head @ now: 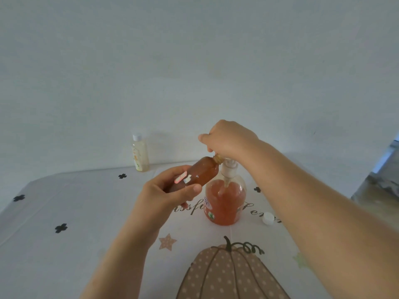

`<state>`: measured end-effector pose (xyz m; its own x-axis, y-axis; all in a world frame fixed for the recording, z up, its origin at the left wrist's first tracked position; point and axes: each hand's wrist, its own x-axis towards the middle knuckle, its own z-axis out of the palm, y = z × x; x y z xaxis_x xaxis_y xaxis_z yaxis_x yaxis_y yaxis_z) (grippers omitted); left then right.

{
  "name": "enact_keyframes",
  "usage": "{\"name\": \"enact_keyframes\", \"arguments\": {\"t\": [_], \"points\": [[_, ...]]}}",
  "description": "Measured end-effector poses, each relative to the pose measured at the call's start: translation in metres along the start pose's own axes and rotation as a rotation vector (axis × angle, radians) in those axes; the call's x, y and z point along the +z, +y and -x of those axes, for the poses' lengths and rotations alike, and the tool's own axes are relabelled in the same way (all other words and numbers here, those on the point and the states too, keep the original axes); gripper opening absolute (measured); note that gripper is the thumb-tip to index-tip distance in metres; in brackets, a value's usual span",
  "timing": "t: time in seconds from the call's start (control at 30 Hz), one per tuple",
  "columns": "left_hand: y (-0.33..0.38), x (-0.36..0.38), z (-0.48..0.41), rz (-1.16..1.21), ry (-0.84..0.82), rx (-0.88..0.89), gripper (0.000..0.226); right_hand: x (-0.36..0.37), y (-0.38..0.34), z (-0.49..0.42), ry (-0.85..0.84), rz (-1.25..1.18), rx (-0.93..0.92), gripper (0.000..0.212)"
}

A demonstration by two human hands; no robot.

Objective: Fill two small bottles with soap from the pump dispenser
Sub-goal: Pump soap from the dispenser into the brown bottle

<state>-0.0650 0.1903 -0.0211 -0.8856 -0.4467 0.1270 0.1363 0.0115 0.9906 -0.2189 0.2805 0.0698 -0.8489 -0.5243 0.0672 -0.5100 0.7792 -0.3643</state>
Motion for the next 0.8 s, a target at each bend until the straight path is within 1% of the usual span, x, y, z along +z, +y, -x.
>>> {"name": "enact_keyframes", "arguments": {"t": [0.23,0.4,0.63,0.8], "points": [[0.001,0.001,0.001,0.0,-0.012,-0.002,0.044,0.002,-0.003,0.0,-0.035,-0.018,0.013,0.035],[0.0,0.002,0.0,0.001,-0.007,-0.02,0.034,0.005,-0.001,-0.002,-0.034,-0.007,0.009,0.036],[-0.001,0.0,-0.002,-0.03,-0.022,-0.011,0.033,0.012,0.007,-0.005,-0.051,-0.018,-0.027,0.038],[-0.005,-0.001,-0.004,-0.035,-0.024,-0.021,0.035,0.019,0.008,-0.008,-0.064,-0.033,-0.017,0.039]]}}
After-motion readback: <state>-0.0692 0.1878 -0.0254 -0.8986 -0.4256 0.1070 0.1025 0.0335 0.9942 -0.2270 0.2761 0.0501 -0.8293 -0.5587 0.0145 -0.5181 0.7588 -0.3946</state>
